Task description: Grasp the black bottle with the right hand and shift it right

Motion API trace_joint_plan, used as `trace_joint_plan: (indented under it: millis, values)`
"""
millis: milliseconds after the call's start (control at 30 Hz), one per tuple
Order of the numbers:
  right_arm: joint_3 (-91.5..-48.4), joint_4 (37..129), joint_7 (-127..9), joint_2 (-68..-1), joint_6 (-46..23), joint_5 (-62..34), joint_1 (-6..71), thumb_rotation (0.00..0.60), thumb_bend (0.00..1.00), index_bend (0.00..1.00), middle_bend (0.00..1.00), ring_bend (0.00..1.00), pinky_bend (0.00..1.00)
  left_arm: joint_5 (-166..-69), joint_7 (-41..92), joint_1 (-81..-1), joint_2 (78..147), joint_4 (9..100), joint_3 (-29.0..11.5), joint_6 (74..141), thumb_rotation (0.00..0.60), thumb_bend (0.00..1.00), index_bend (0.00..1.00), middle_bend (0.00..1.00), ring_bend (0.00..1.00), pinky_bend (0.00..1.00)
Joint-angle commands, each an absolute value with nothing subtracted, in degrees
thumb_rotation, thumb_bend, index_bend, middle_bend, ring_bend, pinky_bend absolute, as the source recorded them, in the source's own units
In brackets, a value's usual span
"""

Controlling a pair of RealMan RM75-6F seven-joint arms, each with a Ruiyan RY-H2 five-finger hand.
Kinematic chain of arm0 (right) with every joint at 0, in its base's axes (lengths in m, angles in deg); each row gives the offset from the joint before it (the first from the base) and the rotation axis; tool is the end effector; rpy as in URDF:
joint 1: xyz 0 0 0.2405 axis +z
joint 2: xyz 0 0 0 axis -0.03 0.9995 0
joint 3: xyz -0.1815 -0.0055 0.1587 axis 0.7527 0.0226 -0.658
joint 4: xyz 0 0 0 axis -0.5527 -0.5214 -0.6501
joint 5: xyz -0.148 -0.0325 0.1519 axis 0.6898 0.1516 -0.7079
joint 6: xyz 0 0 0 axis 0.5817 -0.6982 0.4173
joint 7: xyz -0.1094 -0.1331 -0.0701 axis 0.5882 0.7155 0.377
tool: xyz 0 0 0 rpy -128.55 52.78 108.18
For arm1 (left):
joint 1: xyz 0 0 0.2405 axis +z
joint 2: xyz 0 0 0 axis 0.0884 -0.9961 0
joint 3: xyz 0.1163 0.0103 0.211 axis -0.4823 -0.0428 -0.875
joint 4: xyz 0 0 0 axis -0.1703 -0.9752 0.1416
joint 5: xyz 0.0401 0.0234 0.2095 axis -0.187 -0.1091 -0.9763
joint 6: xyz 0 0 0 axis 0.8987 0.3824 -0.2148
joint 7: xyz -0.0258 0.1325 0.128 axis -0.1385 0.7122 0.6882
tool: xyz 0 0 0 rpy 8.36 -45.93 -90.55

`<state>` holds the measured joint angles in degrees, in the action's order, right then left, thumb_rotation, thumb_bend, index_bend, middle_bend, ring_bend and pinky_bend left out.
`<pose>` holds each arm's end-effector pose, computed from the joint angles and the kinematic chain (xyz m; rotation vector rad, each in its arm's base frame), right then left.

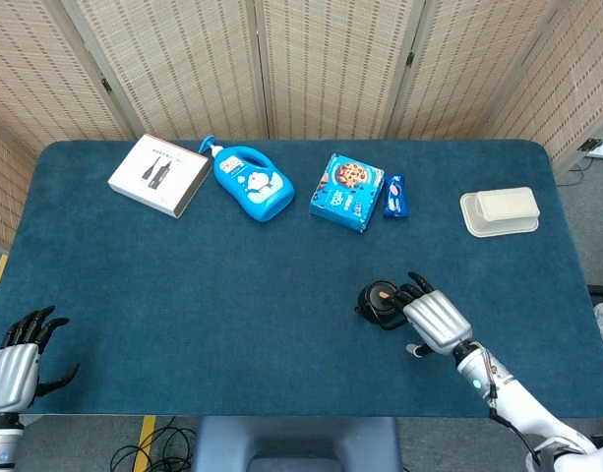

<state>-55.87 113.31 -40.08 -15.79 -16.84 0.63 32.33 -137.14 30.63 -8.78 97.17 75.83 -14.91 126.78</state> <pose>-0.1851 -0.2873 0.0362 2.0369 -0.8666 0.7329 -0.3077 0.2113 0.1194 -1.3344 -1.0005 -0.8229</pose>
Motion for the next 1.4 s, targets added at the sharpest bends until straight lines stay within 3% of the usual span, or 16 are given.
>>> trace_joint_plan:
  millis: [33, 267, 1400]
  values:
    - [-55.92, 112.94, -38.91, -16.26, -16.9, 0.62, 31.92, 0.6, 0.11, 0.33, 0.36, 0.23, 0.0, -137.14, 30.63, -8.77, 97.17, 75.84, -14.92, 126.78, 0.6, 0.27, 0.26, 0.12, 0.11, 0.14]
    - [-56.25, 111.29, -38.26, -17.68, -17.41, 1.07, 31.29, 0.6, 0.16, 0.36, 0.39, 0.26, 0.0, -137.04, 30.48, -8.6, 97.28, 75.69, -15.07, 126.73, 0.6, 0.27, 0.26, 0.12, 0.11, 0.14]
    - [-58.72, 107.51, -39.07, -20.97, -20.31, 1.31, 30.77, 0.6, 0.19, 0.43, 0.46, 0.38, 0.0, -136.93, 30.37, -8.65, 97.52, 75.59, -15.11, 126.26, 0.6, 0.27, 0.26, 0.12, 0.11, 0.14]
